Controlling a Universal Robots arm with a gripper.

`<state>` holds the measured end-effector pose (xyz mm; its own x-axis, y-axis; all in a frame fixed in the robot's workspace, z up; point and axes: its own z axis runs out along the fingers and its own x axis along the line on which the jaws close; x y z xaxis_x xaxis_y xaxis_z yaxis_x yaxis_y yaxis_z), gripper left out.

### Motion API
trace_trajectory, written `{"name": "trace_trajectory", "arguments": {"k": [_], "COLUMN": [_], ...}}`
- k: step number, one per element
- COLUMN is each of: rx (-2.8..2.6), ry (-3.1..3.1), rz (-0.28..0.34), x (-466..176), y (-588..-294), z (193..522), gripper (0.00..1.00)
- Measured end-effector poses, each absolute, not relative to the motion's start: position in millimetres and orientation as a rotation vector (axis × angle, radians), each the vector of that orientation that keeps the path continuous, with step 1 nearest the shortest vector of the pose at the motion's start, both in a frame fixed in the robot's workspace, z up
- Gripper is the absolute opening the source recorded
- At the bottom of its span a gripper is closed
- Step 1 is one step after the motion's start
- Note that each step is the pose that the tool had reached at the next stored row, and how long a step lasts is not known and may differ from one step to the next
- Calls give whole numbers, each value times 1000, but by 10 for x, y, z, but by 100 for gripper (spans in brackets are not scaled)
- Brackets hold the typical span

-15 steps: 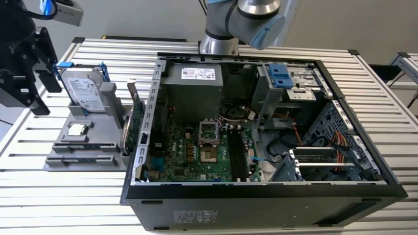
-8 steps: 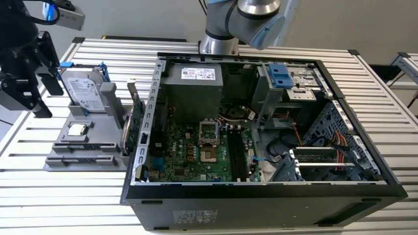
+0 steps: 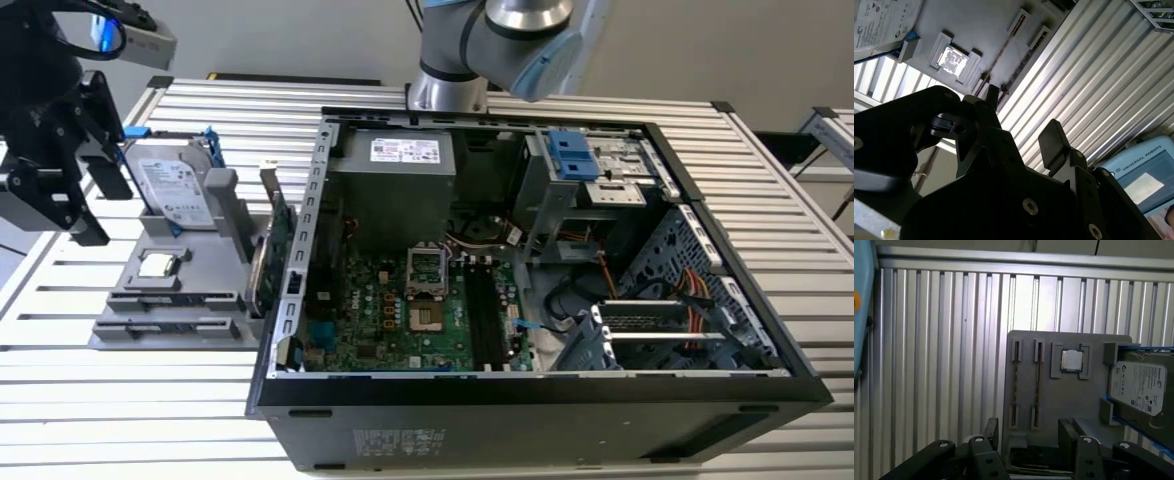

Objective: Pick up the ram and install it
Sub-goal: 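Pick up the ram and move it above insertion slot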

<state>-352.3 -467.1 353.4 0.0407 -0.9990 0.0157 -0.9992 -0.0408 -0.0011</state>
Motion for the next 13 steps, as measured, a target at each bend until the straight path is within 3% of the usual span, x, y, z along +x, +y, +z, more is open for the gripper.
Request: {"name": "trace_trajectory", "arguments": {"k": [13], "rx": [2253], "ry": [-2164], "rz": [30], "x": [-3522], "y": [-4670], "z": [3459], "gripper": [100]}}
